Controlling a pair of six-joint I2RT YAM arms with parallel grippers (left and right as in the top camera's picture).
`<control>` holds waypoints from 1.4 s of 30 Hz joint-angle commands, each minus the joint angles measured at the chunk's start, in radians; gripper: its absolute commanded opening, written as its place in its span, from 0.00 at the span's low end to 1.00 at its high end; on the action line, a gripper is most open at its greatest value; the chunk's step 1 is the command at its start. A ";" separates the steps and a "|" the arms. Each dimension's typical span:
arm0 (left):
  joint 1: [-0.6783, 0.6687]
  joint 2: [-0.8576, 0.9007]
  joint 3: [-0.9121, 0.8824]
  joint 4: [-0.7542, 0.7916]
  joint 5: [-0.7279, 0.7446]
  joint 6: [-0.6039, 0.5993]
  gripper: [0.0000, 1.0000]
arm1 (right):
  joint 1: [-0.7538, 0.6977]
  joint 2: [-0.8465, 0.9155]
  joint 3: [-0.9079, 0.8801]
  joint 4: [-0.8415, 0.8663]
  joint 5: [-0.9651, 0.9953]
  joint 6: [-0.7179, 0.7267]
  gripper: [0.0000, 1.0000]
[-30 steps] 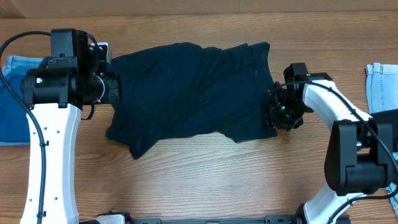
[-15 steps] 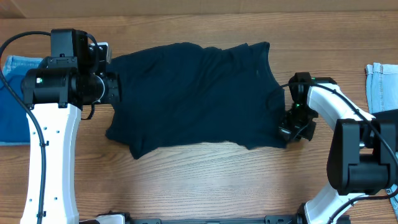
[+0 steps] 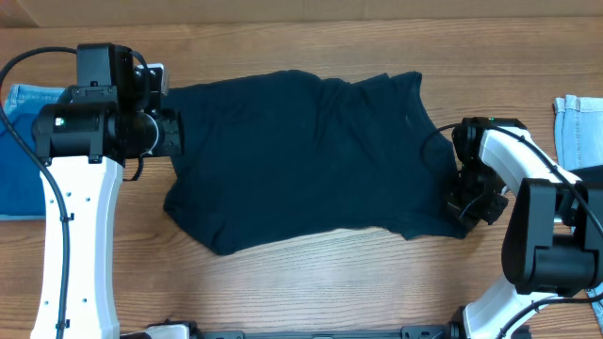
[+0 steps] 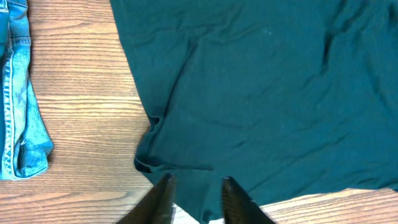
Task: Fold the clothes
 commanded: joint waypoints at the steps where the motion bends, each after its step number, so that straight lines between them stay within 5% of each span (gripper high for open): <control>1: 0.010 0.000 0.010 0.016 -0.024 0.013 0.39 | -0.005 -0.051 0.044 0.009 0.017 0.020 0.04; 3: 0.010 0.000 0.010 0.040 -0.024 0.012 0.49 | -0.005 -0.124 0.159 0.014 0.017 0.010 0.04; 6: 0.010 0.003 0.010 0.096 -0.023 0.012 0.69 | -0.005 -0.165 0.367 0.091 -0.093 -0.195 0.34; 8: 0.010 0.027 0.010 0.144 -0.022 0.012 0.85 | -0.005 -0.165 0.466 0.229 -0.325 -0.466 0.52; 17: 0.010 0.183 0.010 0.153 0.001 0.011 0.85 | -0.005 -0.162 0.458 0.117 -0.330 -0.491 0.53; 22: 0.010 0.188 0.010 0.153 0.012 0.012 0.89 | -0.005 -0.130 0.274 0.204 -0.274 -0.487 0.60; 29: 0.010 0.188 0.010 0.130 0.012 0.012 0.88 | -0.021 0.030 0.156 0.339 -0.155 -0.429 0.59; 42: 0.010 0.188 0.010 0.132 0.012 0.012 0.88 | -0.021 0.074 0.154 0.364 -0.291 -0.473 0.49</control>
